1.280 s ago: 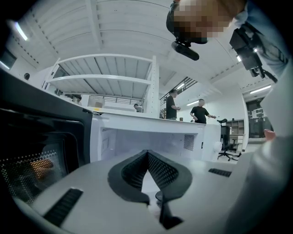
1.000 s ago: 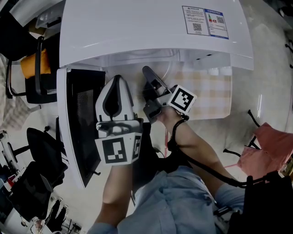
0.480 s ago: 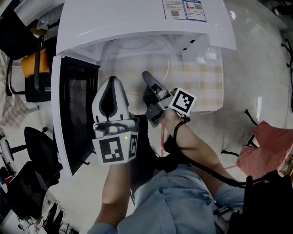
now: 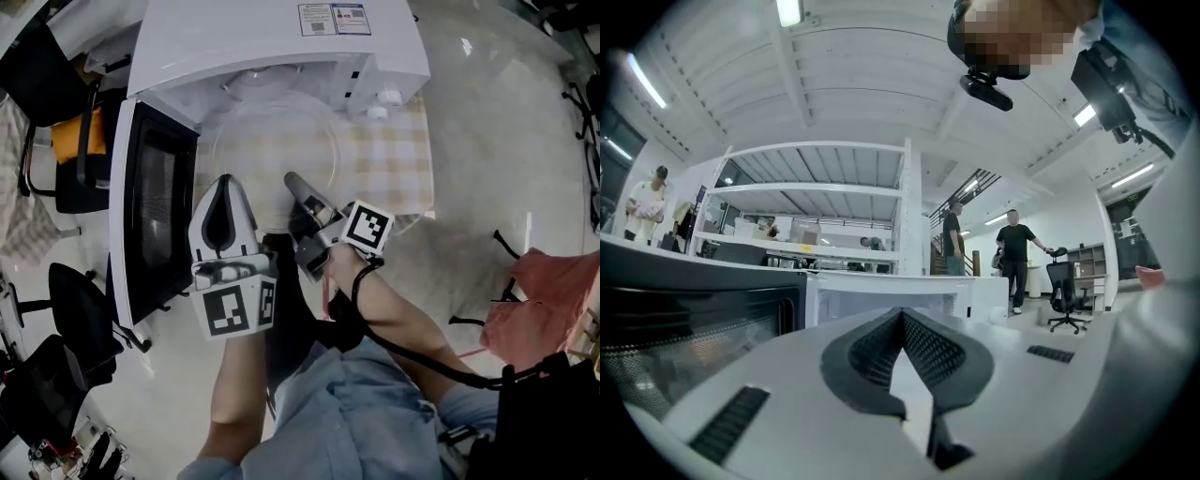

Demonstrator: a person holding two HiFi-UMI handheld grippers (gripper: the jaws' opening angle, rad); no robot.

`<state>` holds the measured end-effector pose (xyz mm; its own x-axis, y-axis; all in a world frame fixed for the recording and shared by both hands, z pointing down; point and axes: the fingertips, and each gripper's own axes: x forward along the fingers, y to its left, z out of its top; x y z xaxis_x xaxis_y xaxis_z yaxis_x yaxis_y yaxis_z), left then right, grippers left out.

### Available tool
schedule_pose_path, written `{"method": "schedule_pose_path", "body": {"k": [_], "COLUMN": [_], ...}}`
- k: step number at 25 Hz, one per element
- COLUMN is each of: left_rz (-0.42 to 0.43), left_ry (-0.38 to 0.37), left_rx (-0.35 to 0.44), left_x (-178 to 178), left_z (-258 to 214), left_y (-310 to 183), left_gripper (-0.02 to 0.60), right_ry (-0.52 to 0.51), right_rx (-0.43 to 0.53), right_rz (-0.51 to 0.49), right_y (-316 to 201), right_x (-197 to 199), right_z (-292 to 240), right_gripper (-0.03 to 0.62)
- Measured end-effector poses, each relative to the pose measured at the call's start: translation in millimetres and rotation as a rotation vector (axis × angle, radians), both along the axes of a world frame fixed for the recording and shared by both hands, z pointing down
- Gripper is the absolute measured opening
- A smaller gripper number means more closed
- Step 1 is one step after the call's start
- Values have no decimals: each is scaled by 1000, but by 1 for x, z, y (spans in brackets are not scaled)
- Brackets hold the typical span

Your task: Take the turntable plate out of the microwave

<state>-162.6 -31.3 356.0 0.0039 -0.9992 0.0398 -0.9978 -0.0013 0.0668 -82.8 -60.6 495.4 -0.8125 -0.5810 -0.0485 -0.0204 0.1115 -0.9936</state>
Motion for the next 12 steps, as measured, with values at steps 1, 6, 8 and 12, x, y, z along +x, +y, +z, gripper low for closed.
{"method": "schedule_pose_path", "body": {"k": [1,6,8,12], "left_rz": [-7,-29,-29,-27], "left_ry": [-1,-7,-6,10], "left_rx": [1,32,43,75], "left_x": [1,7,13,18], "left_z": [-3,-34,-48,-78], "left_y": [6,29,36,40], "left_gripper": [6,6,6,6], "right_ry": [-3,-3,7,24], "right_rx": [-1,29,43,90], "right_rz": [-2,-12,-23,-54], "right_y": [5,26,37,49], "right_x": [1,12,16,18], "right_z": [-5,-46,-63,-96], "right_gripper": [25,25,25,25]}}
